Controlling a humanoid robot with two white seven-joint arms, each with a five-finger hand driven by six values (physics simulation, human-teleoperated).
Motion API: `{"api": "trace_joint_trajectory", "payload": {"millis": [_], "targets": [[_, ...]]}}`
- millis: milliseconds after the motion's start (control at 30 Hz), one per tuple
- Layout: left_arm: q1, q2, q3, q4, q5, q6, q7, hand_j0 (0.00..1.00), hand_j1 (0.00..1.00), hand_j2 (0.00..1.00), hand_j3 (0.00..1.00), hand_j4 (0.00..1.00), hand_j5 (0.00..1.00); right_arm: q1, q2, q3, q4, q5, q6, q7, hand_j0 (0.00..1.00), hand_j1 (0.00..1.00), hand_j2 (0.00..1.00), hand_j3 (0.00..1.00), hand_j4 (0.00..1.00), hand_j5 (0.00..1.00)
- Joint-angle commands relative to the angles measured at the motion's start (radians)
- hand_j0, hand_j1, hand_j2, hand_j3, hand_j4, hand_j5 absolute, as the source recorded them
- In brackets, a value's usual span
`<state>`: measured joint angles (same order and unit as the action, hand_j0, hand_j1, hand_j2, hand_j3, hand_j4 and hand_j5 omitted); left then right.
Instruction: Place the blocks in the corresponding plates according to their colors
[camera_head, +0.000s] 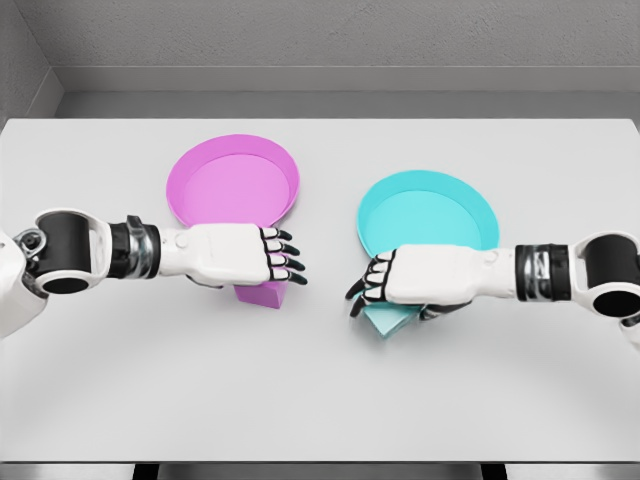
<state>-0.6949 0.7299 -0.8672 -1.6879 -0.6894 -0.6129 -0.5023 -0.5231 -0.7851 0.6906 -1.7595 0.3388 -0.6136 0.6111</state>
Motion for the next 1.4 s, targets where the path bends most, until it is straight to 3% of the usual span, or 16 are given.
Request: {"api": "trace_joint_trajectory", "payload": {"millis": [0, 233, 333, 433, 467, 600, 700, 733, 767, 833, 900, 1100, 1367], "targets": [[0.0, 0.002, -0.001, 0.0, 0.004, 0.002, 0.001, 0.97, 0.97, 0.97, 0.97, 0.97, 0.97, 0.0, -0.009, -0.026, 0.0, -0.053, 0.003, 0.0, 0.73, 0.73, 0.73, 0.73, 0.73, 0.73], [0.003, 0.003, -0.003, -0.001, 0.001, 0.002, 0.001, 0.78, 0.78, 0.78, 0.78, 0.78, 0.78, 0.017, -0.009, -0.24, 0.046, -0.147, 0.003, 0.0, 0.73, 0.73, 0.73, 0.73, 0.73, 0.73], [0.005, 0.003, -0.015, -0.003, 0.001, 0.002, 0.001, 0.63, 0.63, 0.63, 0.63, 0.63, 0.63, 0.011, 0.006, -0.296, 0.143, -0.145, 0.003, 0.0, 0.73, 0.73, 0.73, 0.73, 0.73, 0.73], [0.005, 0.002, -0.021, -0.004, 0.001, 0.002, 0.001, 0.55, 0.55, 0.55, 0.55, 0.55, 0.55, 0.0, 0.03, -0.296, 0.209, -0.142, 0.003, 0.0, 0.73, 0.73, 0.73, 0.73, 0.73, 0.73], [0.005, 0.002, -0.023, -0.006, 0.001, 0.002, 0.001, 0.53, 0.53, 0.53, 0.53, 0.53, 0.53, 0.0, 0.032, -0.298, 0.209, -0.141, 0.003, 0.0, 0.76, 0.76, 0.76, 0.76, 0.76, 0.76], [0.0, 0.002, -0.023, -0.007, 0.005, 0.002, 0.001, 0.48, 0.48, 0.48, 0.48, 0.48, 0.48, 0.002, 0.033, -0.313, 0.216, -0.135, 0.003, 0.0, 1.0, 1.0, 1.0, 1.0, 1.0, 1.0], [-0.009, 0.009, -0.021, -0.007, 0.007, 0.002, 0.002, 0.46, 0.46, 0.46, 0.46, 0.46, 0.46, 0.002, 0.032, -0.335, 0.216, -0.135, 0.003, 0.0, 1.0, 1.0, 1.0, 1.0, 1.0, 1.0], [-0.014, 0.009, -0.021, -0.007, 0.01, 0.002, 0.002, 0.44, 0.44, 0.44, 0.44, 0.44, 0.44, 0.011, 0.027, -0.407, 0.228, -0.136, 0.003, 0.0, 1.0, 1.0, 1.0, 1.0, 1.0, 1.0], [-0.018, 0.008, -0.019, -0.007, 0.011, 0.002, 0.002, 0.43, 0.43, 0.43, 0.43, 0.43, 0.43, 0.014, 0.024, -0.483, 0.296, -0.138, 0.003, 0.0, 1.0, 1.0, 1.0, 1.0, 1.0, 1.0], [-0.026, 0.009, -0.013, -0.007, 0.014, 0.002, 0.004, 0.41, 0.41, 0.41, 0.41, 0.41, 0.41, 0.012, 0.018, -0.546, 0.425, -0.142, 0.003, 0.0, 1.0, 1.0, 1.0, 1.0, 1.0, 1.0], [-0.035, 0.009, -0.009, -0.006, 0.019, 0.002, 0.004, 0.41, 0.41, 0.41, 0.41, 0.41, 0.41, 0.015, 0.018, -0.574, 0.491, -0.144, 0.003, 0.0, 1.0, 1.0, 1.0, 1.0, 1.0, 1.0], [-0.049, 0.014, 0.053, 0.017, 0.024, 0.002, 0.005, 0.41, 0.41, 0.41, 0.41, 0.41, 0.41, 0.011, 0.018, -0.573, 0.485, -0.138, 0.003, 0.0, 1.0, 1.0, 1.0, 1.0, 1.0, 1.0], [-0.087, 0.003, 0.131, 0.154, 0.022, 0.002, 0.004, 0.41, 0.41, 0.41, 0.41, 0.41, 0.41, 0.014, 0.021, -0.569, 0.448, -0.133, 0.003, 0.0, 1.0, 1.0, 1.0, 1.0, 1.0, 1.0]]}}
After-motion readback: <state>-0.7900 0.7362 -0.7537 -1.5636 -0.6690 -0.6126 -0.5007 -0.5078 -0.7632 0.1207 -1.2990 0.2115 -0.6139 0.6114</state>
